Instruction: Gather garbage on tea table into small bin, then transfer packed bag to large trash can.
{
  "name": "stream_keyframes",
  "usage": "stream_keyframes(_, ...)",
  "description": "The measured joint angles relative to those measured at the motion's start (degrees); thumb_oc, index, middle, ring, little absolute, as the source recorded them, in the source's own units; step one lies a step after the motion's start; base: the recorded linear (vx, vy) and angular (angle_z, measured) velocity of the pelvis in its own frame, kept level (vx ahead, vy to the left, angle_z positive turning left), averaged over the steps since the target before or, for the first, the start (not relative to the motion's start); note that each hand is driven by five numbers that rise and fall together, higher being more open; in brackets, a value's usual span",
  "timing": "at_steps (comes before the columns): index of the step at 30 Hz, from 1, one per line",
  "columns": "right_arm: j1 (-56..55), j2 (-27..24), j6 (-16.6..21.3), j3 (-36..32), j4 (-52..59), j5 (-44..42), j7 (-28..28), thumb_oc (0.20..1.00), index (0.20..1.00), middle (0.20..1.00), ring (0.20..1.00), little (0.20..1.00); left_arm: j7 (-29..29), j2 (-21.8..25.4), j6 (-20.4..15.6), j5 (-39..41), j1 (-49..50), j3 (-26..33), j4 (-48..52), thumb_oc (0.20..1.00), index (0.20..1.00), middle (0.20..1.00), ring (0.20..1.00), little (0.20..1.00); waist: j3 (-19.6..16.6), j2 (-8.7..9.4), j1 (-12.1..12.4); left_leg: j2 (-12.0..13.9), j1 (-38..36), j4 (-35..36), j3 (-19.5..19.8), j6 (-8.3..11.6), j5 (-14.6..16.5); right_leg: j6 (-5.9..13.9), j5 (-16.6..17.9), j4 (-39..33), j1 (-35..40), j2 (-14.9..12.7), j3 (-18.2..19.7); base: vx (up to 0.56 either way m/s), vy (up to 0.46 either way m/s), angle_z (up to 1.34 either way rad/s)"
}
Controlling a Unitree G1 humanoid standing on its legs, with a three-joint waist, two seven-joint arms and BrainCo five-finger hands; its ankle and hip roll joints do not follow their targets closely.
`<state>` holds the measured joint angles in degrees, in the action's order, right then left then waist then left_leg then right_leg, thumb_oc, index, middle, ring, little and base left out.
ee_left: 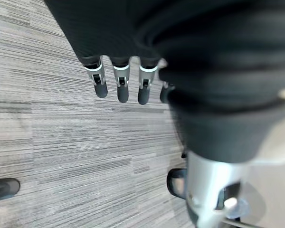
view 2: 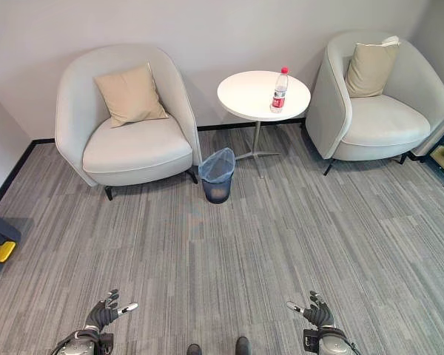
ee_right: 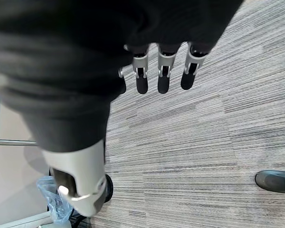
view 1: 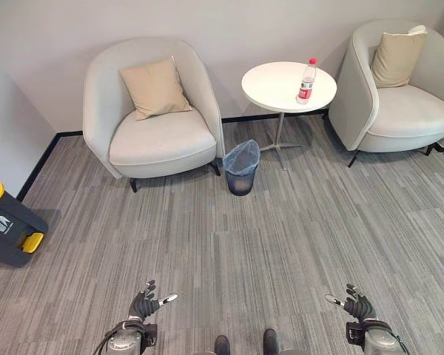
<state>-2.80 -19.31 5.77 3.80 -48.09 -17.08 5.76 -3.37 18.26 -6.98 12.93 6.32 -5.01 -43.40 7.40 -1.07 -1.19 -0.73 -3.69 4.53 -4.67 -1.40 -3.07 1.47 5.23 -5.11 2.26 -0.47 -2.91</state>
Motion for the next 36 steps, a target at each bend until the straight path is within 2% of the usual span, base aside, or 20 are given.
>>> stream_keyframes(3, 0.0, 0.0, 0.0, 0.0, -0.4, -0.2, 0.0, 1.000, 1.000, 1.000, 1.000, 1.000, 0.0, 0.0, 0.0, 0.0, -0.2, -0.1, 0.0, 1.000, 1.000, 1.000, 1.000, 1.000, 0.0, 0.02, 0.0, 0.0, -0.1, 0.0, -0.3, 0.39, 0.4, -0.13, -0.1, 0.0, -0.3, 0.0, 0.2, 0.01, 0.013, -0.02)
stream_keyframes(4, 0.0, 0.0, 0.0, 0.0, -0.8, -0.9, 0.0, 1.000, 1.000, 1.000, 1.000, 1.000, 0.0, 0.0, 0.0, 0.2, -0.2, -0.1, 0.0, 1.000, 1.000, 1.000, 1.000, 1.000, 0.0, 0.05, 0.0, 0.0, 0.0, 0.0, -0.4, 0.45, 0.4, -0.82, -0.6, 0.0, -0.5, 0.0, 0.5, 0.02, 0.032, -0.06)
stream_keyframes(10, 0.0, 0.0, -0.2, -0.1, -1.0, -2.1, 0.0, 1.000, 1.000, 1.000, 1.000, 1.000, -0.1, 0.0, 0.1, 1.9, -0.3, -0.1, 0.0, 1.000, 1.000, 1.000, 1.000, 1.000, 0.2, 0.43, -0.1, -0.2, 1.0, 0.0, -1.4, 0.13, 0.3, -0.61, -0.1, 0.0, -2.1, -0.1, 2.1, 0.00, 0.047, -0.13)
stream_keyframes(12, 0.2, 0.0, -0.2, -0.1, -1.3, -2.1, 0.0, 1.000, 1.000, 1.000, 1.000, 1.000, -0.2, 0.0, 0.1, 1.9, -0.2, 0.0, 0.1, 1.000, 1.000, 1.000, 1.000, 1.000, 0.3, 0.71, 0.0, -0.3, 1.6, 0.0, -2.4, -0.09, 0.2, 0.25, 0.8, 0.0, -3.1, -0.1, 3.0, -0.02, 0.053, -0.22)
stream_keyframes(19, 1.5, 0.0, -0.8, -0.3, -1.5, -2.2, 0.5, 1.000, 1.000, 1.000, 1.000, 1.000, -0.5, 0.8, 0.1, 1.9, -1.0, 0.0, 0.6, 1.000, 1.000, 1.000, 1.000, 1.000, 1.7, 1.88, 0.0, -0.7, 2.9, 0.0, -3.6, -0.64, 0.6, 0.79, 1.2, 0.4, -4.9, -0.2, 4.5, 0.00, 0.083, -0.12)
stream_keyframes(22, 2.8, 0.1, -0.9, -0.2, -1.4, -2.2, 0.6, 1.000, 1.000, 1.000, 1.000, 1.000, -0.6, 1.1, 0.1, 1.9, -1.6, 0.1, 0.6, 1.000, 1.000, 1.000, 1.000, 1.000, 3.1, 1.57, -0.1, -0.6, 3.2, 0.0, -5.0, -1.14, 1.0, 1.74, 0.5, 5.4, -8.2, -0.1, 4.7, 0.05, 0.036, -0.29)
stream_keyframes(24, 5.1, 0.8, -1.0, 0.0, -0.5, -2.2, 0.6, 1.000, 1.000, 1.000, 1.000, 1.000, -1.2, 1.5, 0.1, 2.0, -2.1, 0.8, 0.8, 1.000, 1.000, 1.000, 1.000, 1.000, 4.4, 2.13, 0.1, -0.3, 2.8, 0.0, -7.9, -1.26, 1.2, 3.09, -1.1, 10.3, -11.6, -0.3, 3.5, 0.14, -0.029, -0.63)
stream_keyframes(25, 5.9, 1.3, -1.0, 0.1, 0.3, -2.1, 0.6, 1.000, 1.000, 1.000, 1.000, 1.000, -1.2, 1.6, 0.1, 2.1, -2.0, 1.0, 0.7, 1.000, 1.000, 1.000, 1.000, 1.000, 5.0, 2.33, 0.2, -0.1, 2.1, 0.0, -10.0, -1.34, 1.3, 3.82, -3.0, 11.9, -12.7, -1.3, -0.6, 0.11, -0.067, -0.67)
stream_keyframes(26, 6.5, 1.4, -1.0, 0.4, 1.1, -2.1, 0.6, 1.000, 1.000, 1.000, 1.000, 1.000, -1.3, 1.6, 0.1, 2.2, -2.0, 1.0, 0.6, 1.000, 1.000, 1.000, 1.000, 1.000, 5.3, 2.55, 0.2, -0.1, 1.7, 0.0, -11.1, -1.50, 1.9, 3.41, -3.6, 11.9, -13.6, -2.4, -2.7, 0.15, -0.082, -0.65)
stream_keyframes(27, 7.0, 1.4, -0.9, 0.9, 1.7, -2.1, 0.6, 1.000, 1.000, 1.000, 1.000, 1.000, -1.4, 1.5, 0.1, 2.2, -2.1, 1.0, 0.6, 1.000, 1.000, 1.000, 1.000, 1.000, 5.5, 2.66, 0.2, -0.3, 1.5, 0.0, -11.7, -1.02, 2.8, 3.73, -3.5, 11.8, -14.9, -3.7, -4.1, 0.12, -0.061, -0.53)
stream_keyframes(28, 7.4, 1.4, -0.9, 1.5, 2.2, -2.1, 0.7, 1.000, 1.000, 1.000, 1.000, 1.000, -1.5, 1.4, 0.1, 2.2, -2.5, 0.9, 0.4, 1.000, 1.000, 1.000, 1.000, 1.000, 5.8, 2.60, 0.0, -0.3, 1.4, 0.0, -11.8, -1.58, 3.4, 4.13, -3.3, 11.6, -16.3, -5.1, -5.6, 0.07, -0.032, -0.32)
stream_keyframes(30, 6.8, 1.4, -0.9, 2.0, 2.5, -2.1, 1.1, 1.000, 1.000, 1.000, 1.000, 1.000, -1.6, 1.3, 0.1, 2.2, -3.1, 0.8, 0.3, 1.000, 1.000, 1.000, 1.000, 1.000, 5.8, 3.11, -0.3, -0.5, 1.3, -0.1, -11.8, -1.64, 3.2, 4.77, -2.6, 10.2, -17.4, -7.0, -7.0, 0.20, -0.115, -0.01)
stream_keyframes(31, 5.9, 1.5, -1.0, 2.2, 2.2, -2.1, 1.1, 1.000, 1.000, 1.000, 1.000, 1.000, -1.6, 1.4, -0.2, 2.2, -3.3, 0.8, 0.6, 1.000, 1.000, 1.000, 1.000, 1.000, 6.2, 3.43, -0.3, -0.7, -0.1, -0.1, -11.3, -1.17, 4.1, 5.32, -1.2, 8.9, -17.6, -8.5, -6.6, 0.37, -0.232, 0.11)
stream_keyframes(32, 5.4, 1.4, -1.0, 2.3, 2.1, -2.1, 1.1, 1.000, 1.000, 1.000, 1.000, 1.000, -1.9, 0.6, -0.3, 2.2, -3.9, 0.6, 0.1, 1.000, 1.000, 1.000, 1.000, 1.000, 6.3, 3.12, -0.3, 0.0, -0.1, -0.8, -10.9, -0.14, 5.4, 5.36, -0.3, 10.9, -18.3, -9.0, -8.4, 0.27, -0.183, 0.22)
stream_keyframes(34, 4.7, 1.4, -1.1, 2.3, 2.1, -2.0, 1.1, 1.000, 1.000, 1.000, 1.000, 1.000, -2.2, 0.1, -0.3, 2.2, -3.9, 0.2, 0.2, 1.000, 1.000, 1.000, 1.000, 1.000, 6.5, 2.19, -1.1, 1.6, -0.4, -1.4, -8.3, 1.48, 6.4, 4.64, 1.0, 10.3, -17.4, -8.6, -9.9, 0.34, -0.254, 0.50)
stream_keyframes(35, 4.0, 1.2, -1.1, 2.2, 2.0, -2.0, 1.1, 1.000, 1.000, 1.000, 1.000, 1.000, -2.2, -0.4, -0.2, 2.2, -3.8, -0.4, 0.0, 1.000, 1.000, 1.000, 1.000, 1.000, 6.5, 1.10, -2.0, 3.0, -0.9, -1.7, -6.5, 2.49, 6.4, 2.92, 1.5, 10.1, -15.7, -7.0, -10.0, 0.28, -0.253, 0.65)
stream_keyframes(36, 3.7, 0.8, -1.3, 2.3, 1.6, -2.0, 1.1, 1.000, 1.000, 1.000, 1.000, 1.000, -2.2, -1.1, -0.2, 2.2, -3.6, -0.7, 0.1, 1.000, 1.000, 1.000, 1.000, 1.000, 6.6, -0.05, -1.8, 4.5, -2.4, -1.9, -5.5, 3.14, 6.0, 1.76, 0.7, 9.9, -13.7, -5.2, -11.2, 0.26, -0.281, 0.46)
